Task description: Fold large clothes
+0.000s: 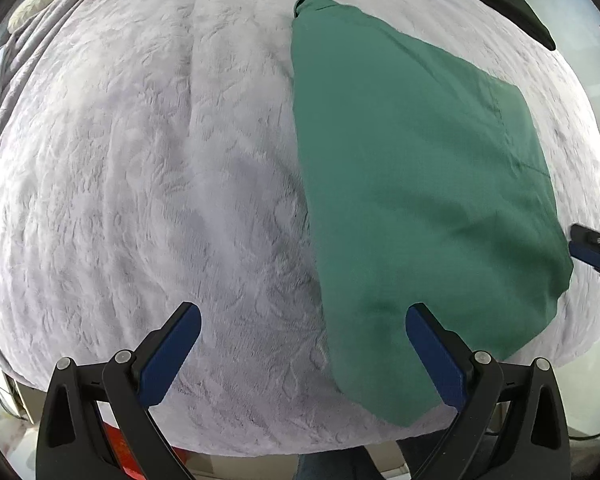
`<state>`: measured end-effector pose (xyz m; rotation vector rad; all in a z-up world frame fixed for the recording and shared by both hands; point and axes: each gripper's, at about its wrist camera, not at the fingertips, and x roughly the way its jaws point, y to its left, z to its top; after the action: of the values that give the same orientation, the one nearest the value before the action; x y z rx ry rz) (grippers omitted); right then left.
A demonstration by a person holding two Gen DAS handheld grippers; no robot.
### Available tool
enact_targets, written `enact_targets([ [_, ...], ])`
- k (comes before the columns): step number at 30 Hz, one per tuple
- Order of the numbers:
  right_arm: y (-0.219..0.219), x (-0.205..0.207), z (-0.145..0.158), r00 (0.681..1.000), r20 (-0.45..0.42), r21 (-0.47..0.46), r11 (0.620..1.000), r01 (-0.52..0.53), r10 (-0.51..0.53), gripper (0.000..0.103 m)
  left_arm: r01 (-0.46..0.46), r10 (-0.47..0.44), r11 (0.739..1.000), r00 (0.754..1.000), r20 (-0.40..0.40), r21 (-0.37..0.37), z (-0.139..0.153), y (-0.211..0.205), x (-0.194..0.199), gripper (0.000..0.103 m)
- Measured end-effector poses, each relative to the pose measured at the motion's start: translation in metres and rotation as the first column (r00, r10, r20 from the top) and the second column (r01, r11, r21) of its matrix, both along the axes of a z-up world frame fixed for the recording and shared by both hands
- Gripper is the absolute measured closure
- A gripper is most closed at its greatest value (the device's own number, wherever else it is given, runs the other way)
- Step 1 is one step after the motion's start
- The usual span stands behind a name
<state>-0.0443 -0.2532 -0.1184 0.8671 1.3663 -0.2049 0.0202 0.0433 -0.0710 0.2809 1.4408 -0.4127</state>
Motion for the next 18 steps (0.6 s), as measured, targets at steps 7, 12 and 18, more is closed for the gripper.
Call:
enact_targets([
  [7, 0.014, 0.013, -0.03, 0.99, -0.105, -0.061, 0.992, -0.106, 0.099, 0.084, -0.022, 0.022, 0.999, 1.0, 0.004, 0.032, -0.001, -0.01, 0.0, 0.0],
  [12, 0.014, 0.016, -0.047, 0.987, -0.133, -0.058, 0.993, -0.101, 0.093, 0.083, -0.031, 0.031, 0.998, 0.999, -0.007, 0.053, -0.007, -0.009, -0.008, 0.0],
  [18, 0.016, 0.012, -0.026, 0.988, -0.116, -0.069, 0.992, -0.107, 0.098, 0.08, -0.044, 0.044, 0.997, 0.999, -0.002, 0.056, -0.007, -0.01, -0.008, 0.0],
])
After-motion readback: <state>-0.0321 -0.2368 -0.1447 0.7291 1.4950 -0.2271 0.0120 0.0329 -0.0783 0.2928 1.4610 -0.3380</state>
